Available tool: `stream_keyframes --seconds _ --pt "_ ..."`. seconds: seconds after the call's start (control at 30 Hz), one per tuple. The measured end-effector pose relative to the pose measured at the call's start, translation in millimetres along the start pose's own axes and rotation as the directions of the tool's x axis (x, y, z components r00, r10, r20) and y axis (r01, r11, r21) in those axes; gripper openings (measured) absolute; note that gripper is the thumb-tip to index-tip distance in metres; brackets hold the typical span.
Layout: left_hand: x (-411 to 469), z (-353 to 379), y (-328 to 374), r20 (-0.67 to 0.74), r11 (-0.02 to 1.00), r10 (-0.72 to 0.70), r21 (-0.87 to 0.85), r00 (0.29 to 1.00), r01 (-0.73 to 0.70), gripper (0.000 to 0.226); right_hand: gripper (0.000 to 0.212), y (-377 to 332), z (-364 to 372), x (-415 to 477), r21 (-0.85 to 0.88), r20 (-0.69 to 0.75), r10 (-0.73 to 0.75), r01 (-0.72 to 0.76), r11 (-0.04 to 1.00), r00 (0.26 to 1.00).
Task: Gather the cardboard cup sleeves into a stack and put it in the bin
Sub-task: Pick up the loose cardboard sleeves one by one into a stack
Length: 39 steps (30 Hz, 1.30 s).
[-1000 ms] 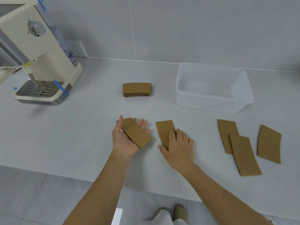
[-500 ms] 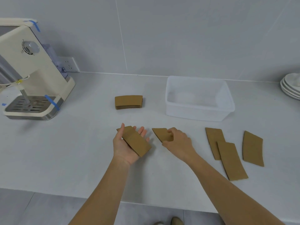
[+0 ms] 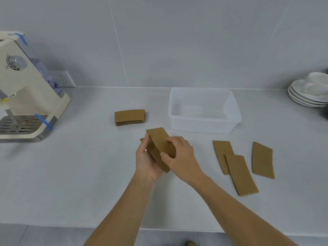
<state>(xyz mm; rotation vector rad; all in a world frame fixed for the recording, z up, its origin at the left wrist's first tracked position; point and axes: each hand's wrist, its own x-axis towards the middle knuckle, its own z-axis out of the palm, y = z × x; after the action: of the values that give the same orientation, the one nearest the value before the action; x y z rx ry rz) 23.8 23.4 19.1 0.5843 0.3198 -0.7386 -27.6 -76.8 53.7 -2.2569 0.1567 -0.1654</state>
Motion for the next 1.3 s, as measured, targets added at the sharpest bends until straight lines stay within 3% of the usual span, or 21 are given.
stream_keyframes --seconds 0.33,0.5,0.77,0.9,1.07,1.13,1.3 --pt "9 17 -28 -0.004 0.999 -0.052 0.015 0.999 0.052 0.064 0.036 35 -1 -15 -0.095 0.051 -0.034 0.039 0.995 0.998" --pt "19 22 -42 -0.027 0.996 -0.080 0.029 0.996 0.080 0.054 0.036 53 -11 -18 -0.113 0.058 -0.028 0.034 0.993 0.998" --pt "37 30 -68 -0.143 0.976 -0.182 0.090 0.973 0.196 0.045 0.044 75 -40 -17 -0.165 0.242 0.112 -0.073 0.984 0.964" --pt "44 40 -78 -0.141 0.958 -0.236 0.132 0.961 0.255 0.037 0.062 85 -63 -17 -0.187 0.308 0.188 -0.134 0.973 0.933" --pt "51 55 -88 -0.094 0.951 -0.266 0.134 0.959 0.277 0.036 0.048 96 -84 -26 -0.137 0.108 0.170 -0.155 0.978 0.980" --pt "55 56 -93 -0.095 0.959 -0.253 0.109 0.963 0.263 0.039 0.049 102 -88 -30 -0.213 0.017 0.200 -0.192 0.958 0.980" --pt "61 53 -102 -0.105 0.969 -0.223 0.081 0.969 0.232 0.037 0.063 126 -92 -43 -0.323 -0.236 0.332 -0.395 0.860 0.914"
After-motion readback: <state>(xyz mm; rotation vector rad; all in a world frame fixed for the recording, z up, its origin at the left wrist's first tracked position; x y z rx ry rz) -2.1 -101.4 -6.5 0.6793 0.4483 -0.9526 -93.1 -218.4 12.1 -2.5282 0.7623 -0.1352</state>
